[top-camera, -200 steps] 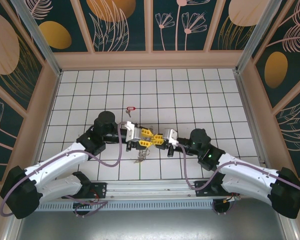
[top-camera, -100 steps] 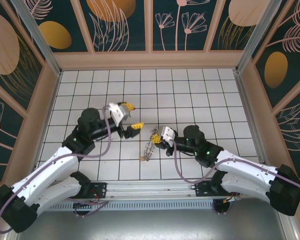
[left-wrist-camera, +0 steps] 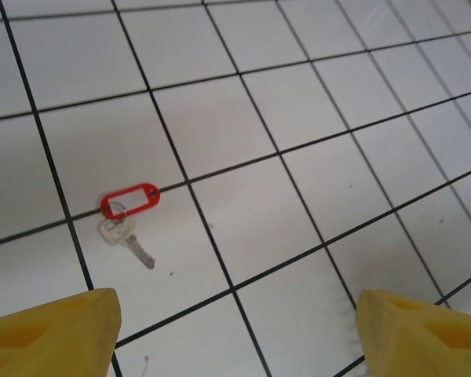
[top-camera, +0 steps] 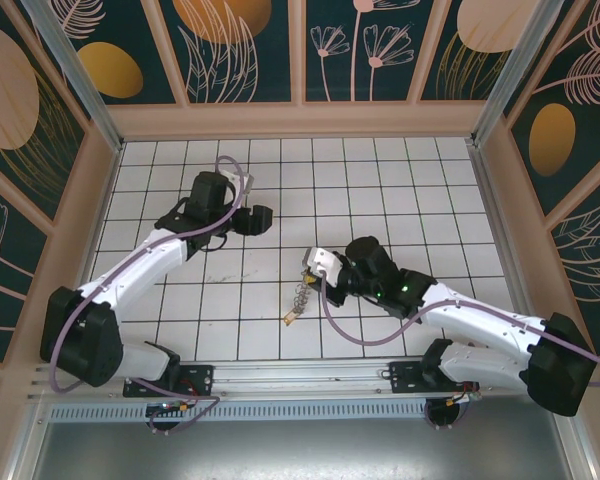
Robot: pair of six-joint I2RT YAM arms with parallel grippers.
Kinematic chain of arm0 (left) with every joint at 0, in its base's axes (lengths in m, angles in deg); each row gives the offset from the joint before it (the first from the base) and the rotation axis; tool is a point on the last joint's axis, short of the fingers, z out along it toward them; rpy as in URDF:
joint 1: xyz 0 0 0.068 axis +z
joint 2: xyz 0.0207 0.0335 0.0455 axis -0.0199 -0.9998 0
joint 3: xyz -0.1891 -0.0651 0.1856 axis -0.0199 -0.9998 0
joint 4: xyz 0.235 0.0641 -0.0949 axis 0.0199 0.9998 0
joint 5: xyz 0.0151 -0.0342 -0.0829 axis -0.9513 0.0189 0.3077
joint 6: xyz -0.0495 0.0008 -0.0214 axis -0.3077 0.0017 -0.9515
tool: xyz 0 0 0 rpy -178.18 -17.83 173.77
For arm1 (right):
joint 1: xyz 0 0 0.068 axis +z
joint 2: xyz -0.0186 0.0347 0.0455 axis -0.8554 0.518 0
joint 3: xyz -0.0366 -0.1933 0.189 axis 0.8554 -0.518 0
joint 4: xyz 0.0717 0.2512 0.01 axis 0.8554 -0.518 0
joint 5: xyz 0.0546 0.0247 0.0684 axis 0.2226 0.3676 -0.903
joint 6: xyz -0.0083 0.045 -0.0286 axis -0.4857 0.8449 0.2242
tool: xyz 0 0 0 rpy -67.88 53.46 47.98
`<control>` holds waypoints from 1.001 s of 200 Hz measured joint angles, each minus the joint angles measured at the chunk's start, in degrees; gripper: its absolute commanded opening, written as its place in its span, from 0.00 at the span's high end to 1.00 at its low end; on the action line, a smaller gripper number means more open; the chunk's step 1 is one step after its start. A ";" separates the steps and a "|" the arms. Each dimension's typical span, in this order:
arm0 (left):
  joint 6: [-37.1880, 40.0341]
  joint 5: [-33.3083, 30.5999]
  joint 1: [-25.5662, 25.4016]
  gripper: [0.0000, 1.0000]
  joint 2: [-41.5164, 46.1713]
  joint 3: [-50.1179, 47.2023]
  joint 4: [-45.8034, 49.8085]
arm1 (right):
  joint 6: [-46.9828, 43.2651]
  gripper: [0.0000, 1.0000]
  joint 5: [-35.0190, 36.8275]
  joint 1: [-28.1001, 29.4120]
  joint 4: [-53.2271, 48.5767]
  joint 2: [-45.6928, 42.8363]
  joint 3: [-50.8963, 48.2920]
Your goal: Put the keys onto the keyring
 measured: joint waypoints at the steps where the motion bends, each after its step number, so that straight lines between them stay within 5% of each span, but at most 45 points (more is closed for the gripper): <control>1: -0.02 -0.04 0.02 0.25 -0.15 0.07 0.09 | -0.02 1.00 -0.04 0.00 0.00 0.00 -0.04; 56: -0.26 -3.72 0.72 0.35 -13.57 6.27 2.36 | -7.74 1.00 -4.31 0.74 3.21 -8.52 -6.64; 127: -1.77 -11.65 0.76 0.50 -32.72 23.47 10.40 | -11.78 1.00 -5.07 0.07 3.39 -7.65 -5.66; 200: -4.90 -13.20 0.81 0.59 -39.32 29.97 13.79 | -11.78 1.00 -6.69 -2.51 3.37 -8.37 -5.66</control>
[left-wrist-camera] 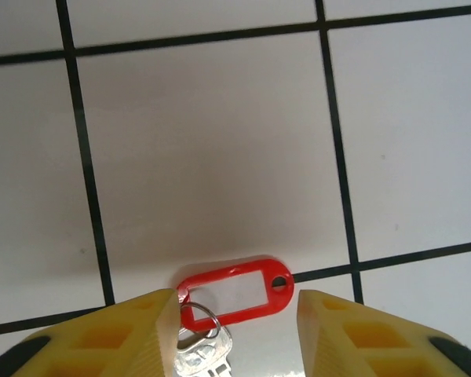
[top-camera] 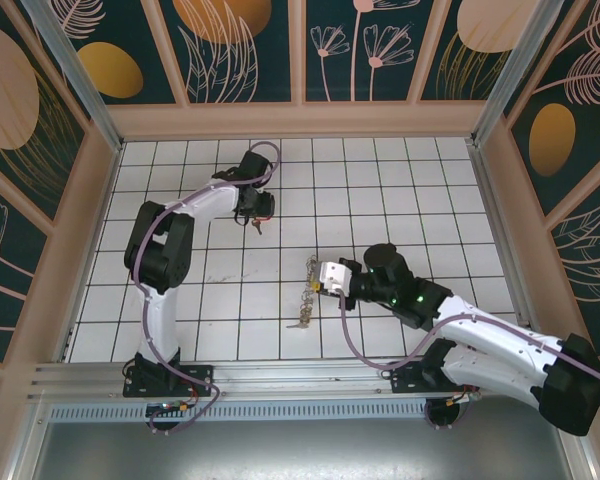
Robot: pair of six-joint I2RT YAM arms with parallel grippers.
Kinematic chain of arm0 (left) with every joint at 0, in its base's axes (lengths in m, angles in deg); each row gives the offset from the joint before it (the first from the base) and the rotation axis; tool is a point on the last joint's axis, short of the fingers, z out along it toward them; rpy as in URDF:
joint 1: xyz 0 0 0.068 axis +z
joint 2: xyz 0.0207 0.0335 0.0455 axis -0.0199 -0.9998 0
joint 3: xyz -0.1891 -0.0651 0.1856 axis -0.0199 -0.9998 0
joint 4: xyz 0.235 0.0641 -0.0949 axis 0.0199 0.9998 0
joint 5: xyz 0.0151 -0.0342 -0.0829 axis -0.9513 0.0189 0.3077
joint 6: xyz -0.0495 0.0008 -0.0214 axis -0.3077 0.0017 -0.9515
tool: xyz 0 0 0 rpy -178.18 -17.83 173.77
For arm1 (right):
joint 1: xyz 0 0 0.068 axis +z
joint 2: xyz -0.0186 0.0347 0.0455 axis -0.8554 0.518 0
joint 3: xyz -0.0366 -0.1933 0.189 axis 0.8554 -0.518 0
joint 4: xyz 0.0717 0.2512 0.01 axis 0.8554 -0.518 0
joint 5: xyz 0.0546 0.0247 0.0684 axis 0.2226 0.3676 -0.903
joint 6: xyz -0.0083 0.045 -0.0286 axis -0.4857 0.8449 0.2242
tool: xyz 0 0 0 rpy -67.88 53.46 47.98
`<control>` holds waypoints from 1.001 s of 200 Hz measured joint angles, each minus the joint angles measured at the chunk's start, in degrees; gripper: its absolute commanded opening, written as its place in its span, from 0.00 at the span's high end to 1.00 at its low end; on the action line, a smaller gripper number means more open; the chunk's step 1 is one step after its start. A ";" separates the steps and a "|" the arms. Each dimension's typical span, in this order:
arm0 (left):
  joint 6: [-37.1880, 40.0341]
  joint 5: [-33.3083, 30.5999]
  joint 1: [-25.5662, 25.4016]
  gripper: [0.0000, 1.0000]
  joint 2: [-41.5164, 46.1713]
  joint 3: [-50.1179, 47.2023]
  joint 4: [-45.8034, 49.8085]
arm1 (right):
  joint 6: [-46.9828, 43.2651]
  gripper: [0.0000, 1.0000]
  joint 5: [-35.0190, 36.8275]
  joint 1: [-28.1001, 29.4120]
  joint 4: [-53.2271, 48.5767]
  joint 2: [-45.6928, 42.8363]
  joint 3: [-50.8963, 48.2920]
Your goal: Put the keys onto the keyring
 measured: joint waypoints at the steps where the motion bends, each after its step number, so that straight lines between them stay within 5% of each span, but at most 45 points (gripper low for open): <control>1: 0.00 -0.02 0.00 0.59 -0.04 0.00 0.02 | 0.00 1.00 -0.02 -0.02 0.02 -0.02 0.00; 83: -3.63 -2.99 -0.44 0.65 -0.98 -2.49 0.92 | 0.00 1.00 -0.96 -2.36 0.00 -1.81 0.00; 105: -4.33 -3.63 -0.79 0.74 -0.90 -2.95 0.07 | 0.00 1.00 -1.18 -3.30 -0.02 -2.27 0.00; 200: -3.67 -8.59 -1.14 0.76 -0.90 -2.99 0.28 | 0.09 1.00 -2.45 -3.50 -0.04 -3.17 0.00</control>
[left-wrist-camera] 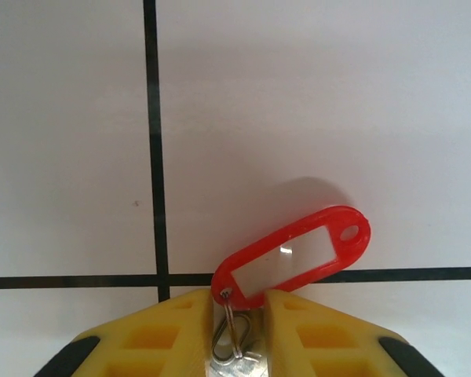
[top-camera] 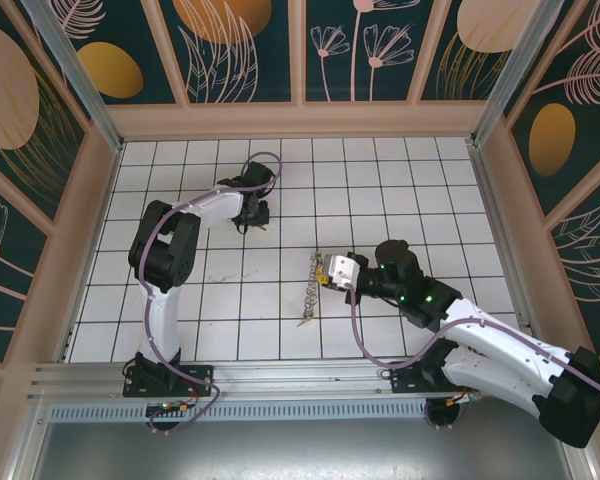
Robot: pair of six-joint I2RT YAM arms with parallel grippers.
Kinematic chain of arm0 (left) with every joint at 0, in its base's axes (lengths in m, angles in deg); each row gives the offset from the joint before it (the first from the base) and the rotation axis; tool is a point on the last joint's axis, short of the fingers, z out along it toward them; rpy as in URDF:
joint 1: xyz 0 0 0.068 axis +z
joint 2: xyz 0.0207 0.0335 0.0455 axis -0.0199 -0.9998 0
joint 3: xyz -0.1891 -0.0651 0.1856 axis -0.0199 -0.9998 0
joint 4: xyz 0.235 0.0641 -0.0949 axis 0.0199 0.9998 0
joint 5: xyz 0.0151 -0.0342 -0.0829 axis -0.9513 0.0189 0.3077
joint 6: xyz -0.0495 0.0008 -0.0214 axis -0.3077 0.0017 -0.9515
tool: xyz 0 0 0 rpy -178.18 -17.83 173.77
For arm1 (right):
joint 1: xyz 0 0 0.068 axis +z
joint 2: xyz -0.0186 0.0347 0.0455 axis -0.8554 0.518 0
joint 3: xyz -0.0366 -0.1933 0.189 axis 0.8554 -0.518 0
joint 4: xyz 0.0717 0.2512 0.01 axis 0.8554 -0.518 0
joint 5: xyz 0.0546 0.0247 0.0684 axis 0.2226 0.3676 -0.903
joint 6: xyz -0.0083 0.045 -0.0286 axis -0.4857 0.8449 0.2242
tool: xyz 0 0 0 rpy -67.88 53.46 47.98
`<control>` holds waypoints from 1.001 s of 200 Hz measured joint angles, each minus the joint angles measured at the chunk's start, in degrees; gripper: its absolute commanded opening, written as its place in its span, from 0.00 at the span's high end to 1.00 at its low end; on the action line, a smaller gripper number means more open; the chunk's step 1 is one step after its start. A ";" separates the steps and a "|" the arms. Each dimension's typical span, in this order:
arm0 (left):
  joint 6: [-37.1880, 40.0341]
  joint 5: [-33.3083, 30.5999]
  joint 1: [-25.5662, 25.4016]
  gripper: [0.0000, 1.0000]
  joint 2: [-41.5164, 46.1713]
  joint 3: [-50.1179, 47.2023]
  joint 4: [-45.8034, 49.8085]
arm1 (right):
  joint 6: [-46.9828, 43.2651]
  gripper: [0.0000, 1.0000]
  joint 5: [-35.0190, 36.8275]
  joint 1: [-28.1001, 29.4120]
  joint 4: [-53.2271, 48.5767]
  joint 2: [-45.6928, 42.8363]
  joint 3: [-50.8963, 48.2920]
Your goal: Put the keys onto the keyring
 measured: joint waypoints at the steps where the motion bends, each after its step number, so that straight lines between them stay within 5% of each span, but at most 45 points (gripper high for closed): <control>1: 0.00 0.00 0.00 0.76 0.00 0.00 0.02 | 0.00 1.00 0.00 0.00 0.00 -0.02 0.00; 73: 0.74 -1.01 0.00 0.80 0.00 0.00 0.55 | 0.15 1.00 -0.04 0.00 -0.42 -0.17 0.00; 113: 1.81 -2.19 0.00 0.88 0.42 0.00 1.25 | 0.15 1.00 -0.33 0.00 -0.42 -0.35 0.00; 130: 2.54 -2.62 0.00 1.00 0.55 0.00 1.42 | 0.17 1.00 -0.48 0.02 -0.42 -0.35 0.00; 200: 7.87 1.25 0.00 1.00 4.52 -0.87 2.10 | 2.19 1.00 -1.53 0.02 0.07 -0.24 -0.09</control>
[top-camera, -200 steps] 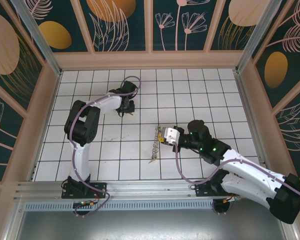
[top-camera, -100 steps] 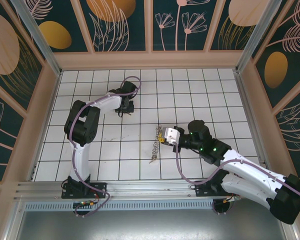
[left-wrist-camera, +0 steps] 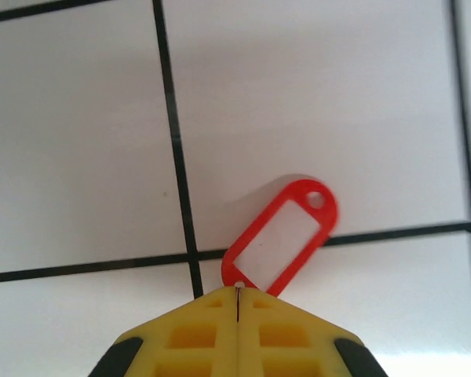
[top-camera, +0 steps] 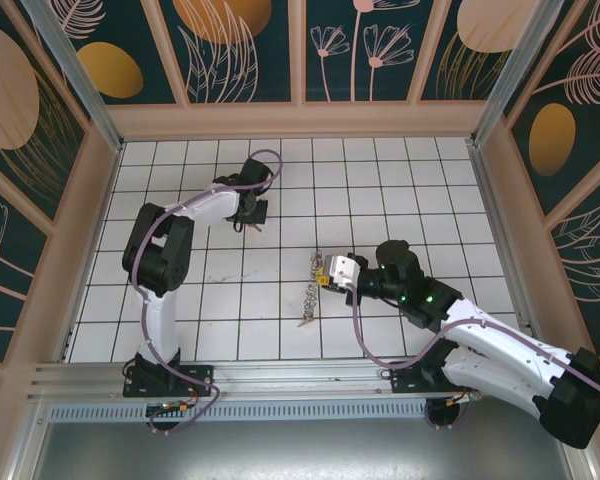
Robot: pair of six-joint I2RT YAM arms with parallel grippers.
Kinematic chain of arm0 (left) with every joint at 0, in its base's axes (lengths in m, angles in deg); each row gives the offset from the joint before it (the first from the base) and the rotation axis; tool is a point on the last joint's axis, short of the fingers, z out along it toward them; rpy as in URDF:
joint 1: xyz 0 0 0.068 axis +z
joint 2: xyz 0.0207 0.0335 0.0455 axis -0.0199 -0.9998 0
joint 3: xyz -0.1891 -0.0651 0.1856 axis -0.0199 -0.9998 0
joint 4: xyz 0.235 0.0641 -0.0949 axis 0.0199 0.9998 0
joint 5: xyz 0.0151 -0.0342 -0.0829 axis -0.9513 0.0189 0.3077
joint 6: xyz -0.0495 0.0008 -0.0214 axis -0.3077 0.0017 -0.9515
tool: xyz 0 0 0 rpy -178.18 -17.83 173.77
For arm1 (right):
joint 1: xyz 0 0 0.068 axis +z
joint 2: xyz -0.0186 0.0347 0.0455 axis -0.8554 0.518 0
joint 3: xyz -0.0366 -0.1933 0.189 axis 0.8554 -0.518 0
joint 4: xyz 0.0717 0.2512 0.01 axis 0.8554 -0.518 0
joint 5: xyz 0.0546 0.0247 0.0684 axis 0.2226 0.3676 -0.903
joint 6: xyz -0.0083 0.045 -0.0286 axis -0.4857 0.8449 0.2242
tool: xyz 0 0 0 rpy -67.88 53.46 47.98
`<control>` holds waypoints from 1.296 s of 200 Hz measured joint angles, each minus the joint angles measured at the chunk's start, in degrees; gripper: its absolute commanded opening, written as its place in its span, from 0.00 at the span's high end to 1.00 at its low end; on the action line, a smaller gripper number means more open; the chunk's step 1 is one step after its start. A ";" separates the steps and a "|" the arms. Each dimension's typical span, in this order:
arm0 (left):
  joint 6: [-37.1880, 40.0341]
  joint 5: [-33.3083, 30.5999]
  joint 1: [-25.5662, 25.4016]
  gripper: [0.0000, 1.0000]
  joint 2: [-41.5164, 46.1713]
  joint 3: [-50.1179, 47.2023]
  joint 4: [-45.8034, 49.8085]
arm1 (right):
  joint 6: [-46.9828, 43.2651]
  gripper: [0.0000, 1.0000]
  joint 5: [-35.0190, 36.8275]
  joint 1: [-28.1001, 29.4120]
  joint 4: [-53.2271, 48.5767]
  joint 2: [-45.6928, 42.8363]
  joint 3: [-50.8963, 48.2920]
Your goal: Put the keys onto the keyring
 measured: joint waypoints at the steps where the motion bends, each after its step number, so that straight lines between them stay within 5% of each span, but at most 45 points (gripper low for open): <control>1: 0.39 0.42 0.00 1.00 0.33 -0.13 0.00 | 0.09 1.00 0.00 0.00 0.02 0.02 0.00; 39: 8.85 10.47 0.00 1.00 14.19 -7.28 -3.56 | 4.04 1.00 -0.22 -0.17 3.76 1.55 -0.70; 89: 25.49 33.88 -0.07 1.00 35.17 -23.89 -16.85 | 6.97 1.00 -2.73 -1.20 7.21 2.38 -1.09; 132: 34.73 47.54 -0.44 1.00 40.52 -28.50 -22.97 | 7.28 1.00 -4.39 -1.46 7.39 3.52 -1.09; 201: 52.22 61.22 -3.87 1.00 48.06 -36.48 -27.96 | 8.26 1.00 -7.56 -1.46 7.08 5.11 -0.52; 259: 60.54 63.84 -6.43 1.00 48.65 -36.52 -28.00 | 6.38 1.00 -11.02 -1.33 4.02 8.55 3.37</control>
